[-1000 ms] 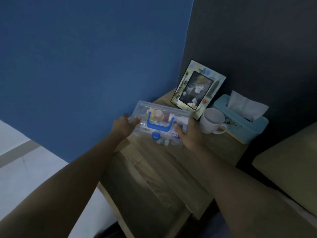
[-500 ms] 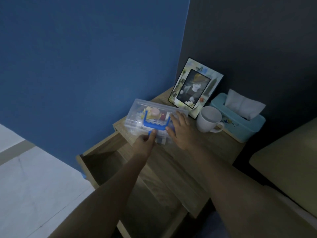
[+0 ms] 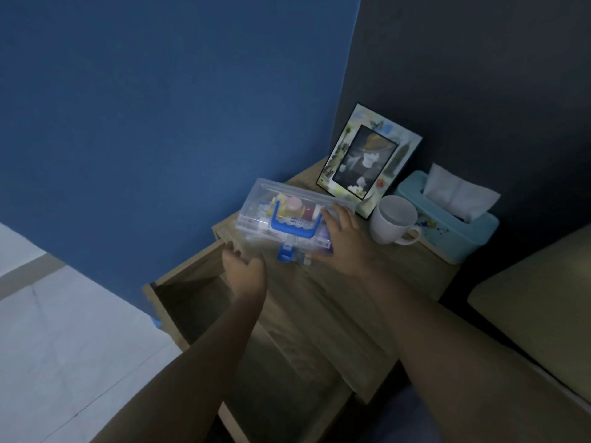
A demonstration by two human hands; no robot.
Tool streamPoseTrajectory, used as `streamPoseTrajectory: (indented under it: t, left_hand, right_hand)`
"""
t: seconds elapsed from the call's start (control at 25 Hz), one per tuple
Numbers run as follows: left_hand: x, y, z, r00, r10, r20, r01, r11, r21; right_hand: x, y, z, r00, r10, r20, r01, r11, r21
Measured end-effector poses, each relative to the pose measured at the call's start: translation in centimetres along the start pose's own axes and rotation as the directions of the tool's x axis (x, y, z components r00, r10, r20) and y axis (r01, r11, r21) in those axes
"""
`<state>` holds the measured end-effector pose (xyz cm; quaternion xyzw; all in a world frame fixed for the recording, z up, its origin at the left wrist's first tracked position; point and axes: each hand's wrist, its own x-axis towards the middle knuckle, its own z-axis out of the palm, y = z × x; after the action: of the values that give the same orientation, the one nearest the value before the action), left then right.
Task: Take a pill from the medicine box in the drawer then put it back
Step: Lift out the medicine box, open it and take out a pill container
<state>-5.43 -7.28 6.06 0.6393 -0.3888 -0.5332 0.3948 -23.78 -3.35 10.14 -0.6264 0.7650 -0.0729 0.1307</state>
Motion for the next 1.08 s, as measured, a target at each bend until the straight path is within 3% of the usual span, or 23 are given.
streamPoseTrajectory:
  t: [0.2, 0.36, 0.48, 0.6, 0.72, 0.92, 1.08]
  left_hand:
    - [1.3, 1.5, -0.3, 0.985, 0.028, 0.172, -0.037, 0.998, 0.050]
    - [1.3, 2.1, -0.6, 0.985, 0.034, 0.167, -0.049, 0.995, 0.085]
    - [1.8, 2.9, -0.7, 0.984, 0.083, 0.160, -0.124, 0.956, 0.266]
    - [2.5, 3.6, -0.7, 0.973, 0.127, 0.195, -0.194, 0.905, 0.379]
    - [3.2, 3.9, -0.9, 0.970, 0.130, 0.208, -0.206, 0.892, 0.404]
    - [4.0, 3.9, -1.1, 0.961, 0.150, 0.230, -0.243, 0.855, 0.457]
    - [4.2, 3.5, -1.4, 0.957, 0.164, 0.238, -0.262, 0.843, 0.470]
  right_hand:
    - [0.2, 0.0, -1.1, 0.999, -0.035, 0.034, 0.040, 0.987, -0.153]
    - [0.1, 0.5, -3.7, 0.977, -0.146, -0.158, 0.120, 0.979, -0.163]
    - [1.7, 1.1, -7.0, 0.929, -0.195, -0.313, 0.160, 0.978, -0.137]
    - [4.7, 1.5, -9.8, 0.894, -0.203, -0.399, 0.105, 0.962, -0.252]
    - [6.9, 2.1, -11.1, 0.923, -0.134, -0.361, 0.008, 0.944, -0.329]
    - [8.8, 3.3, -10.8, 0.983, -0.008, -0.186, -0.047, 0.956, -0.291]
    - [9.5, 2.7, -9.7, 0.969, -0.104, -0.224, 0.029, 0.949, -0.315]
